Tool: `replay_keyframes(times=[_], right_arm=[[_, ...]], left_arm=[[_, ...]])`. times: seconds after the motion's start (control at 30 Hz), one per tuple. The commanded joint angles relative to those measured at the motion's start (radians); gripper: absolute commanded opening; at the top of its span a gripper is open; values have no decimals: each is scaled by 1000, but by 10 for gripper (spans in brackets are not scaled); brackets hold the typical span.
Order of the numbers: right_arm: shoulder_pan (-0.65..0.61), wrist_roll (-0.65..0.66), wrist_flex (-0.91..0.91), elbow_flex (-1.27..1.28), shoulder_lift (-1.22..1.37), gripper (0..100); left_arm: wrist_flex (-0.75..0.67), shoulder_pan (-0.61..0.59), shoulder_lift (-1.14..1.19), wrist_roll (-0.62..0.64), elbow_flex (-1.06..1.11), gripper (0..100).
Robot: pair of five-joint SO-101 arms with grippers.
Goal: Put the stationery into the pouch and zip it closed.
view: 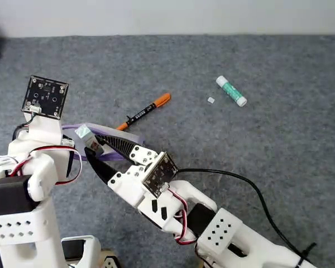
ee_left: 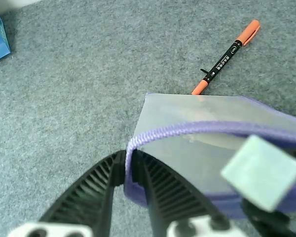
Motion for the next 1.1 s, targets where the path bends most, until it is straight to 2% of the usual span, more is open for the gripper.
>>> replay_keyframes(times=[0.0, 0.13, 0.27, 0.33, 0.7, 0.8, 0.9, 1.07], right_arm=[[24, 9, -27, -61, 10, 9], [31, 54, 30, -66, 31, 21], [35, 91, 73, -75, 25, 153], [35, 83, 154, -118, 8, 212], [50, 40, 568, -365, -147, 220], [122, -14, 677, -431, -191, 220], [249, -69, 809, -512, -196, 220], [458, -110, 951, -624, -81, 220]], left_arm=[[-5, 3, 9, 9, 24, 12], [-6, 3, 9, 9, 24, 12], [-6, 3, 9, 9, 24, 12], [-6, 3, 9, 9, 24, 12], [-5, 6, 11, 9, 24, 12], [-2, 5, 11, 9, 24, 12], [-2, 6, 11, 9, 24, 12], [-5, 9, 17, 9, 24, 12]])
